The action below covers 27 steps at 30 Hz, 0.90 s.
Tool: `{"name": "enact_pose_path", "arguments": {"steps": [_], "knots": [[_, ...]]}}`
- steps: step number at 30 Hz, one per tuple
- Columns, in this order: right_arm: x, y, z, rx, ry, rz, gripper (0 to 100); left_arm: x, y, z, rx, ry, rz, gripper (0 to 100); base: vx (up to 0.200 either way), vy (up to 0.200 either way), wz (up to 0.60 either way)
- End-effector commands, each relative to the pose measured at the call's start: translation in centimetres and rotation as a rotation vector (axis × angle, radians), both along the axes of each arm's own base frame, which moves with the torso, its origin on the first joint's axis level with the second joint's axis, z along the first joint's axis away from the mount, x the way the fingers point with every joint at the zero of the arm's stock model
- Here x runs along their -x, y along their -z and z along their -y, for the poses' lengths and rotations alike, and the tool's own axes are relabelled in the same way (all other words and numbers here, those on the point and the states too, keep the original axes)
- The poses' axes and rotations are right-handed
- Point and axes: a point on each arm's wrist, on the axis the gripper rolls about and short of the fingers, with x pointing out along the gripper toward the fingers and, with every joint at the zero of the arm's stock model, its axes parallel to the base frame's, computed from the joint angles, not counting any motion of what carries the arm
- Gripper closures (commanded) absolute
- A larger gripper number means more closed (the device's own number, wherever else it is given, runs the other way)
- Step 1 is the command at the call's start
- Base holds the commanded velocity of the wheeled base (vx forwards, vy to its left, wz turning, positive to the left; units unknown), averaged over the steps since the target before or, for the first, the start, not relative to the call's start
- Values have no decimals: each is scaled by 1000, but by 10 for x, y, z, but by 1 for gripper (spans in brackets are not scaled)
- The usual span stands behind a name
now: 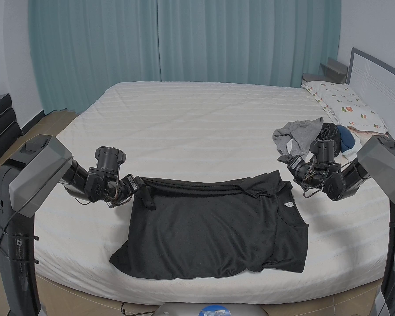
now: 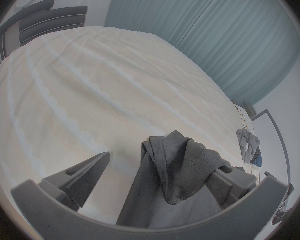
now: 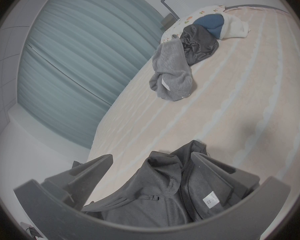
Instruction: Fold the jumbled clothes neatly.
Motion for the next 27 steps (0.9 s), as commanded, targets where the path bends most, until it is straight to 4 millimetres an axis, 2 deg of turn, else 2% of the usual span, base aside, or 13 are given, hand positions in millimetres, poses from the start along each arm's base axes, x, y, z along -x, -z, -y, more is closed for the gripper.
{"name": "enact_pose_path", "arguments": {"steps": [1,4,11,15,19,27], "knots": [[12,-25,8,-8,-7,46,0,13,-15,-12,11,-18,3,0,0,0,0],[19,-27,9,-24,-39,34,0,23,-17,-15,29,-10,11,0,0,0,0],[25,-16,0,-28,-77,-7,0,34,-21,-16,86,42,18,0,0,0,0],[32,-12,-13,-34,-123,-31,0,56,-29,-13,185,194,-25,0,0,0,0],[37,-12,-24,-35,-149,-45,0,72,-24,-14,137,287,-84,0,0,0,0],[44,1,-50,-29,-208,-85,0,76,-26,-17,121,299,-106,0,0,0,0]]}}
